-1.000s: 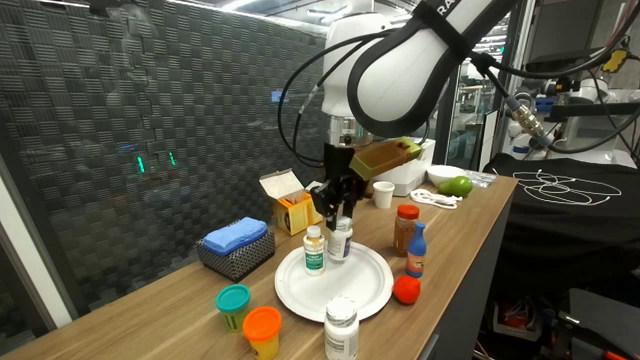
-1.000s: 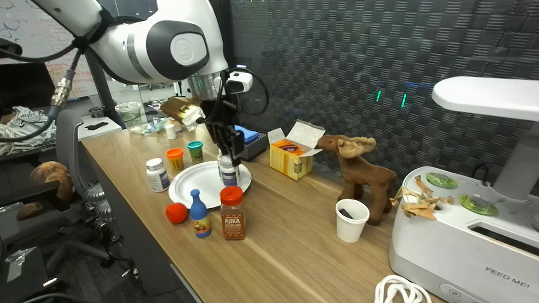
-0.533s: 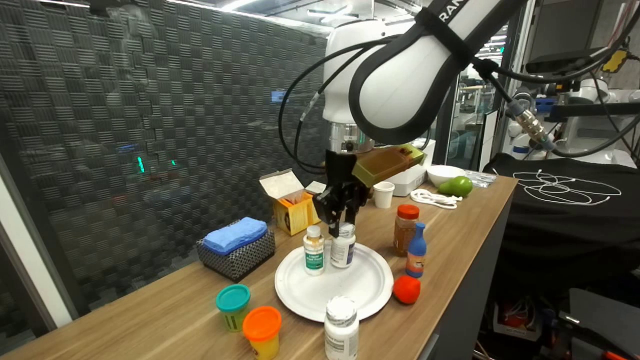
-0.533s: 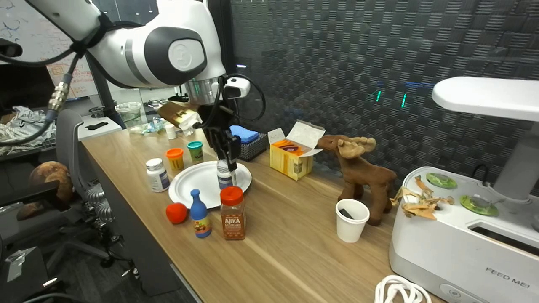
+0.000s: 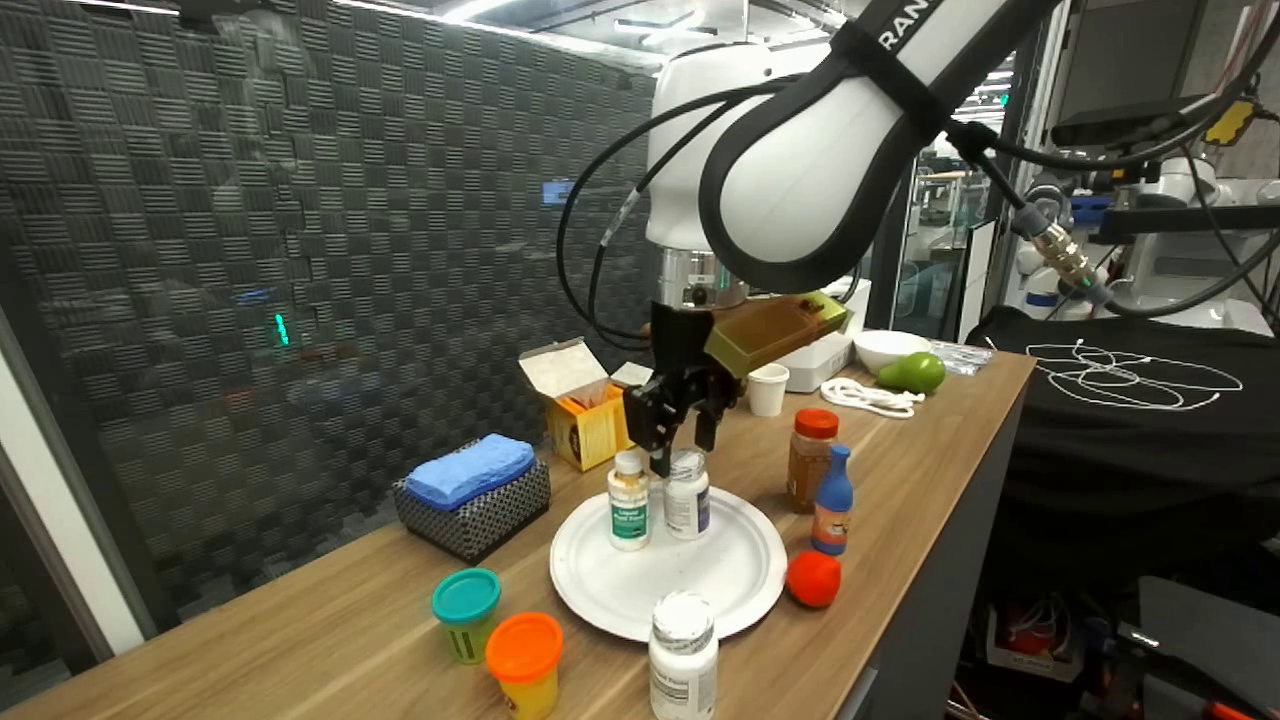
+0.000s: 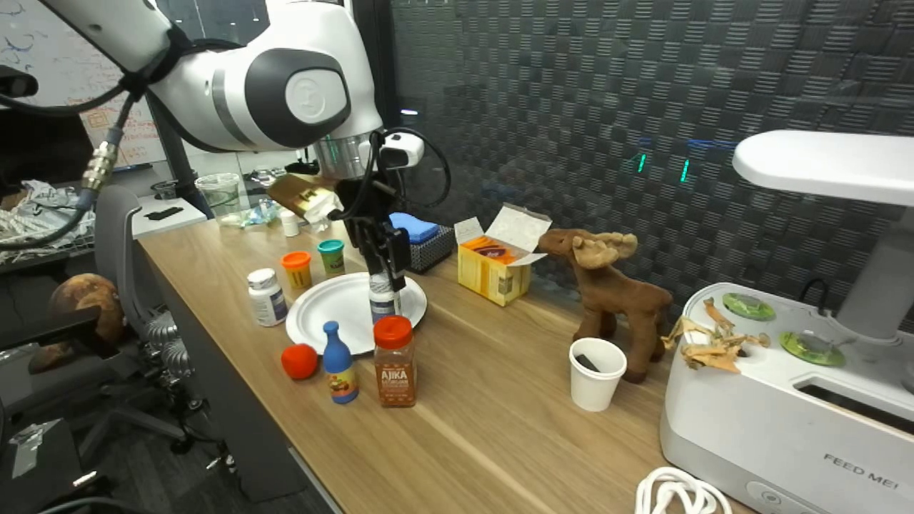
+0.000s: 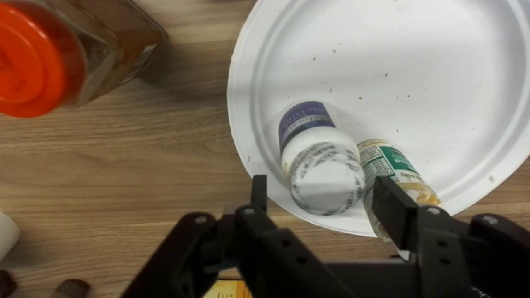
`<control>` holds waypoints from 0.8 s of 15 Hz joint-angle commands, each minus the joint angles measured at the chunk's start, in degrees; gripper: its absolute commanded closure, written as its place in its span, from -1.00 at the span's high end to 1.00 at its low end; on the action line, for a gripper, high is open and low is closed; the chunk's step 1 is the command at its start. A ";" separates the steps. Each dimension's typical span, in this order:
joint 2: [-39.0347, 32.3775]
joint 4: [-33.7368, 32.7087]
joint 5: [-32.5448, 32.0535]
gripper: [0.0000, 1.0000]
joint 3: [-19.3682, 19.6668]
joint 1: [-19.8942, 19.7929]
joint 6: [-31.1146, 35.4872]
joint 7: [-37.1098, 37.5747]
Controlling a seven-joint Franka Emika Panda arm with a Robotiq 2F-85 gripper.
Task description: Put the bottles and the orange plushie surrounding the white plate on the white plate
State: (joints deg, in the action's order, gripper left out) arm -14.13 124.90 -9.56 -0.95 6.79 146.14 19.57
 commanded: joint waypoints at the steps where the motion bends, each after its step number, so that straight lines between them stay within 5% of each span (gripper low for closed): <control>1: 3.55 1.30 -2.04 1.00 0.62 1.23 1.47 0.86; 5: 8.85 1.95 -4.83 1.00 0.03 2.08 -0.51 2.50; 12: 17.51 4.15 1.88 1.00 -6.65 3.44 -8.65 4.38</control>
State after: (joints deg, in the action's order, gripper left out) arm -0.66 126.51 -10.10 -5.53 9.46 139.95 21.17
